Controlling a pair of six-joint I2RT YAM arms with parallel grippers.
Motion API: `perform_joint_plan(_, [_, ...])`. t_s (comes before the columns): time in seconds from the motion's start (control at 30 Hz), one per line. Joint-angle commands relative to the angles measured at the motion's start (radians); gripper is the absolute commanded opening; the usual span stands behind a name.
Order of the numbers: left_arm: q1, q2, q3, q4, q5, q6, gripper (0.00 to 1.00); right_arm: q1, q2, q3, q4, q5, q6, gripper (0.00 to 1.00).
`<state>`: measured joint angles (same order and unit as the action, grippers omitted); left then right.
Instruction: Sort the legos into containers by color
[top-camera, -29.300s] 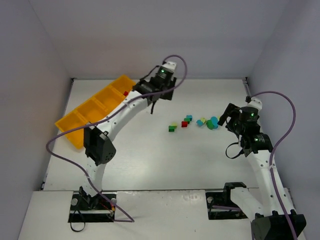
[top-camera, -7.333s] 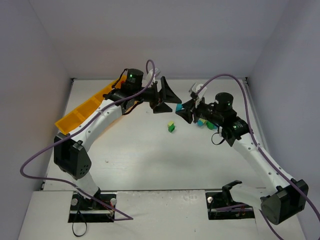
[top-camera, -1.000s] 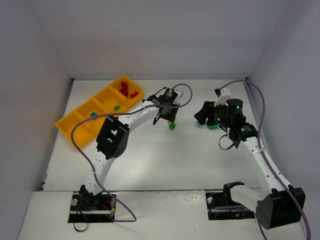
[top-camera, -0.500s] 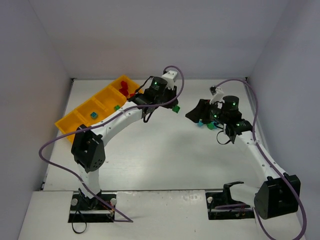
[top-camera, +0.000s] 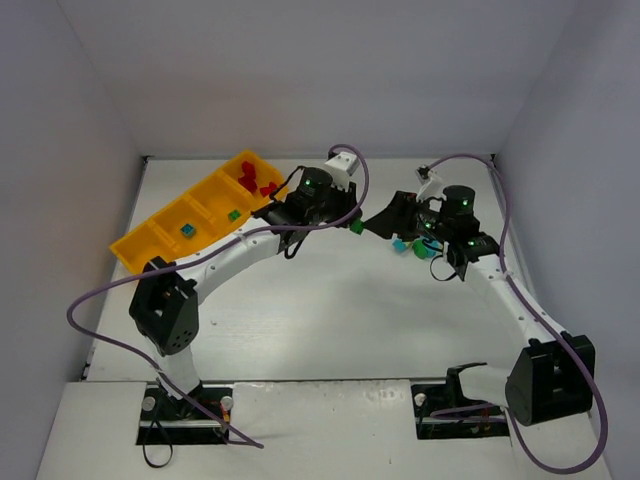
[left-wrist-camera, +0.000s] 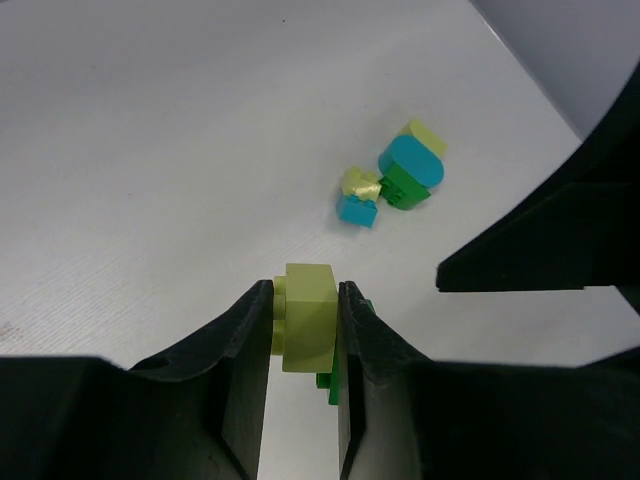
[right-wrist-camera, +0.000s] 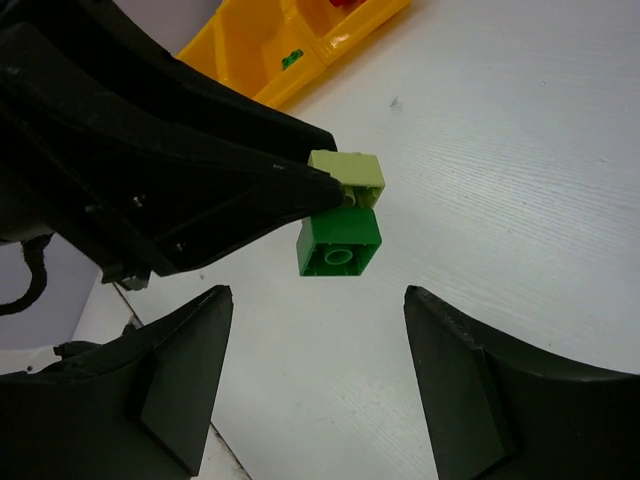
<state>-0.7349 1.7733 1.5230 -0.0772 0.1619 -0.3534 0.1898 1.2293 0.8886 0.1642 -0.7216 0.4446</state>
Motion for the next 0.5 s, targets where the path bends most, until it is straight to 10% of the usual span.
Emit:
perform_joint_plan(0.0, [-0.015,-0.098,0.016,0.126,0.018,0.016,0.0,0.005,0.007,0.044,0.093,-0.036,0.022,0.66])
perform_joint_plan(0.47, [-0.052,-0.146,-0.026,0.157,0.024,0.036,0.0,0.019,0.033,0.052,0.113,-0.036,0.025,0.68])
